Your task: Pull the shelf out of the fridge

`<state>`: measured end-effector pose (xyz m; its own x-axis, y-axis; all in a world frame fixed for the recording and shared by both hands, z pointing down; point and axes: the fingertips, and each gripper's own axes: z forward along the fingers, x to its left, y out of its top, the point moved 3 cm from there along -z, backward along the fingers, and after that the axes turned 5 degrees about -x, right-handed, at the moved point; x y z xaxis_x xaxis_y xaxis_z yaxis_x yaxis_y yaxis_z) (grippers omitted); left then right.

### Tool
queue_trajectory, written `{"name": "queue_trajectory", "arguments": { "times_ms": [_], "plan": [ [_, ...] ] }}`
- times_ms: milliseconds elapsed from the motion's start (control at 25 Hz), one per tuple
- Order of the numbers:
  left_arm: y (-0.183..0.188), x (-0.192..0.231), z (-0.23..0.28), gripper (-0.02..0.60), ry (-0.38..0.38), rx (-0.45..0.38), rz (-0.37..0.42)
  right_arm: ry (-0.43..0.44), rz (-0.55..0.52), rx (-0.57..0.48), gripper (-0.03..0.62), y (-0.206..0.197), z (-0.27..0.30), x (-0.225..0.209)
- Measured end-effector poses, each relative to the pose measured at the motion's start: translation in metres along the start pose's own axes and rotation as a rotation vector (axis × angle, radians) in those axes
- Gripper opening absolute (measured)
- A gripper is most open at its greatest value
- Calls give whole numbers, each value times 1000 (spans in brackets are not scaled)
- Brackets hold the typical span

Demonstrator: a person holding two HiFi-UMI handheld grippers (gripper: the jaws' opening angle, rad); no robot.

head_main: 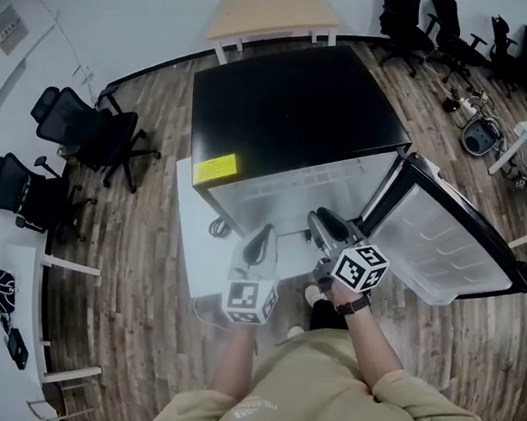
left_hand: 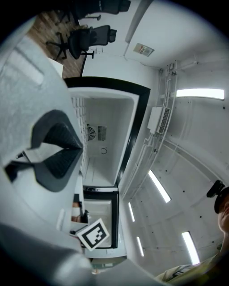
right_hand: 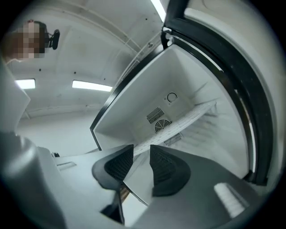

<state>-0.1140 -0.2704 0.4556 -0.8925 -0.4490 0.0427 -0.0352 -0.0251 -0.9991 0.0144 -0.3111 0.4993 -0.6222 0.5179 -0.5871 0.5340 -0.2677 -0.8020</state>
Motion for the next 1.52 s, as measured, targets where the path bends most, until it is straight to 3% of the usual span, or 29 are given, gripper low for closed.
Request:
{"name": "queue_trajectory", "arguments": {
  "times_ms": [280,640,1240,1520],
  "plan": [
    [2,5,10,2,45,19,-2,9,331,-78,121,4,18,-27],
    [2,22,18,2,112,62,16,27,535,-120,284,1,55,-43],
    [-7,29,46,2,113,85,5,-15,935,-311,287,6,102,-85],
    [-6,37,49,2,140,90,10,-115,1058,-468,287,5,112,-103]
  ]
}}
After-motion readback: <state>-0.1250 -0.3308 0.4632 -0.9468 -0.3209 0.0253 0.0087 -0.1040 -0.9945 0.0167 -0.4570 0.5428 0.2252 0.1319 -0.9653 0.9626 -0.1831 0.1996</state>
